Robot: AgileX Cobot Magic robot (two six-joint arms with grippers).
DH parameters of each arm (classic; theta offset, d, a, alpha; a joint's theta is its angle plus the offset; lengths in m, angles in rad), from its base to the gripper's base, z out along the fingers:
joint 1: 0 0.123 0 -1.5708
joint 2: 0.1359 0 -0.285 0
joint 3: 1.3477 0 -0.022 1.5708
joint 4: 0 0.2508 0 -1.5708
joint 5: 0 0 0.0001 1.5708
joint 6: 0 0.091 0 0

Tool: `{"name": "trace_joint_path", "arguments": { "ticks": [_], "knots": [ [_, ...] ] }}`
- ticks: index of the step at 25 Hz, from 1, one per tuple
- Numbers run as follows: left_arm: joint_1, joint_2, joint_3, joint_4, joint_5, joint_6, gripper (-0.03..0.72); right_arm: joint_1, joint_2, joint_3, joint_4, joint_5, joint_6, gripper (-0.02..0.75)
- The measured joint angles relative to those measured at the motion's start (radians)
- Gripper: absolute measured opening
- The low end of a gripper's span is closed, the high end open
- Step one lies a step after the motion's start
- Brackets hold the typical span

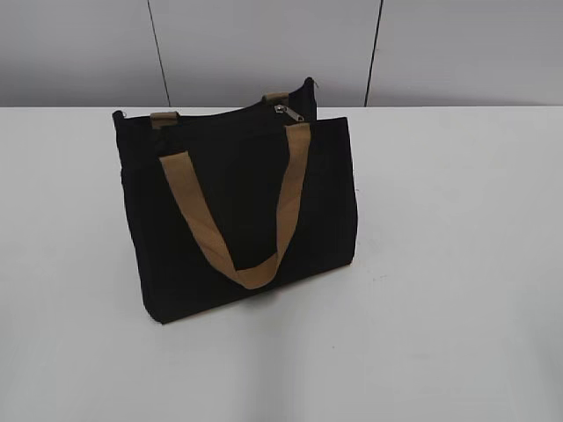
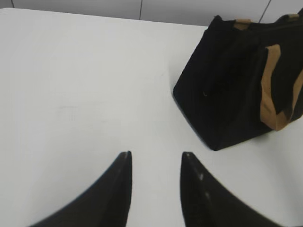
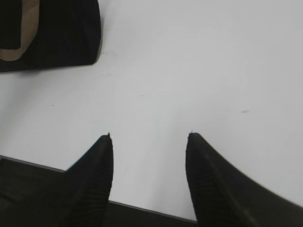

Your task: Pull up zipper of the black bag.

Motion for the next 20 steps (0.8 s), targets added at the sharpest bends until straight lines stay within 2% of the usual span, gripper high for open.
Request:
{"name": "trace_joint_path", "arguments": {
  "ticks": [7,20],
  "knots": [
    [0.092,0.0,0.0,0.0,0.0,0.0,0.242,-0.108,0.0,0.0,0.0,0.0,0.0,0.39],
    [0.103,0.0,0.001,0.0,0.0,0.0,0.241,-0.133,0.0,0.0,0.0,0.0,0.0,0.39]
  ]
}}
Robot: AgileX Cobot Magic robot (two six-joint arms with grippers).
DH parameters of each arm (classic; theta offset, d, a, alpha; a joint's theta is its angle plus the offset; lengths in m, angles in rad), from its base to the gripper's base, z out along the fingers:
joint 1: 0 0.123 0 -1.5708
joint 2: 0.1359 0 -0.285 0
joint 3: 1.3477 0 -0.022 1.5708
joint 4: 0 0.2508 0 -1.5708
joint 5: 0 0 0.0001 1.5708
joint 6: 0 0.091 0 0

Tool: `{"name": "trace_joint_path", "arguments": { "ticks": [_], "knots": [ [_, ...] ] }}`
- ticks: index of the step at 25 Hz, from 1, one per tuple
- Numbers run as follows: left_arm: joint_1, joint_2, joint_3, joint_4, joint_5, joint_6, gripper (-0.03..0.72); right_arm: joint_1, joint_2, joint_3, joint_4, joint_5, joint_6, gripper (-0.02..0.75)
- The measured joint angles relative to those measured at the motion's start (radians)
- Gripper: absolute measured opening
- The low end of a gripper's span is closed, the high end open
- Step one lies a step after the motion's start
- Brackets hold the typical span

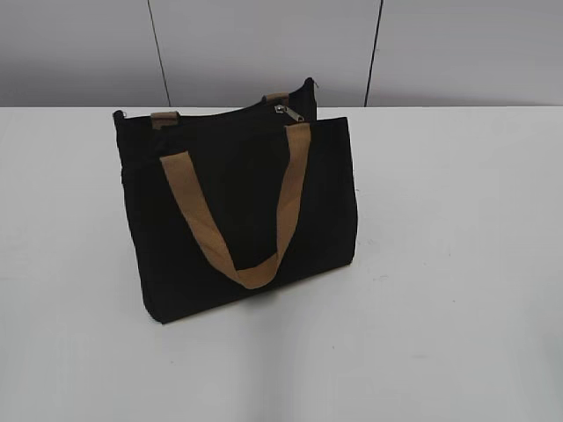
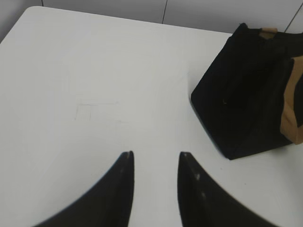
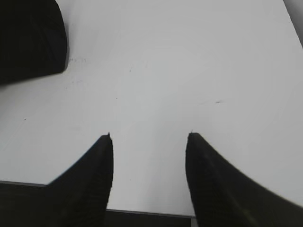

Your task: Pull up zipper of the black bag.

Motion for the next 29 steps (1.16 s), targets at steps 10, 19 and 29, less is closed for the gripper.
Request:
{"name": "trace_joint_path", "arguments": {
  "ticks": [10,19,29],
  "knots": [
    [0.0,0.0,0.0,0.0,0.0,0.0,0.24,0.0,0.0,0.0,0.0,-0.001,0.0,0.39],
    [0.0,0.0,0.0,0.0,0.0,0.001,0.24,0.0,0.0,0.0,0.0,-0.001,0.0,0.39],
    [0.0,0.0,0.0,0.0,0.0,0.001,0.24,0.0,0.0,0.0,0.0,-0.001,0.0,0.39]
  ]
}}
